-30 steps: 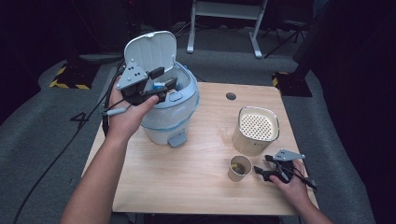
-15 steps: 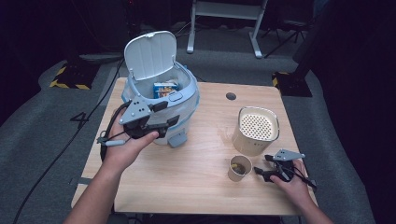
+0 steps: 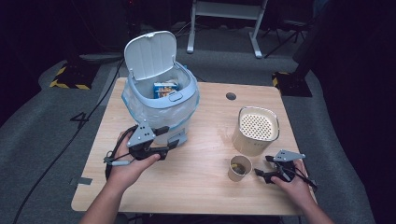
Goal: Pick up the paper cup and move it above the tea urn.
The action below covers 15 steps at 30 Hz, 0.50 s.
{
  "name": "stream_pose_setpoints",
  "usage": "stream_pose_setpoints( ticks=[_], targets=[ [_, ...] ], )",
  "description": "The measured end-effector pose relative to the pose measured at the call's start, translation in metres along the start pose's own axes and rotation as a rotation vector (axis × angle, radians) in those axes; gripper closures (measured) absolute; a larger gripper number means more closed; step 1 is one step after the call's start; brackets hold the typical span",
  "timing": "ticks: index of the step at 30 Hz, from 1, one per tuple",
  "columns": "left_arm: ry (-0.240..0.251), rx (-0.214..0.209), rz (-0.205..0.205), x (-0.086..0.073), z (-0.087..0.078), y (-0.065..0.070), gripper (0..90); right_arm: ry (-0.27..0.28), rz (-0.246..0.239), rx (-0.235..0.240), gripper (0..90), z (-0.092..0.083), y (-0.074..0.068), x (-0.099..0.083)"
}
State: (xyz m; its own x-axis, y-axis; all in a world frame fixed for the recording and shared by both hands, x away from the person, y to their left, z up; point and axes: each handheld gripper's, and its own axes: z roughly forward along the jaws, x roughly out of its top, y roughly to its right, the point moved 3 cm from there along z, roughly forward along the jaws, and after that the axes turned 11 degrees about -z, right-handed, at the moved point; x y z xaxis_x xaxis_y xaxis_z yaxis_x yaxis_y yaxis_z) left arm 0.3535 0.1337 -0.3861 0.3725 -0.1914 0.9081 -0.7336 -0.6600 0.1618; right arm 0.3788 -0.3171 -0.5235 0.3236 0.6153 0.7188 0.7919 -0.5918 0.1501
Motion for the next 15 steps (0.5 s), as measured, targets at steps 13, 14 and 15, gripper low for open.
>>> stream_pose_setpoints(
  ticks=[13,14,15],
  targets=[
    [-0.145,0.017,0.011,-0.04,0.019,-0.001,43.0,-0.024,-0.045,0.019,25.3,-0.008,-0.004,0.003],
    [-0.161,0.016,0.016,-0.046,0.021,0.0,43.0,-0.02,-0.041,0.024,25.7,-0.009,-0.005,0.003],
    [-0.166,0.013,0.014,-0.049,0.022,-0.001,43.0,-0.009,-0.034,0.033,26.4,-0.011,-0.006,0.005]
  ],
)
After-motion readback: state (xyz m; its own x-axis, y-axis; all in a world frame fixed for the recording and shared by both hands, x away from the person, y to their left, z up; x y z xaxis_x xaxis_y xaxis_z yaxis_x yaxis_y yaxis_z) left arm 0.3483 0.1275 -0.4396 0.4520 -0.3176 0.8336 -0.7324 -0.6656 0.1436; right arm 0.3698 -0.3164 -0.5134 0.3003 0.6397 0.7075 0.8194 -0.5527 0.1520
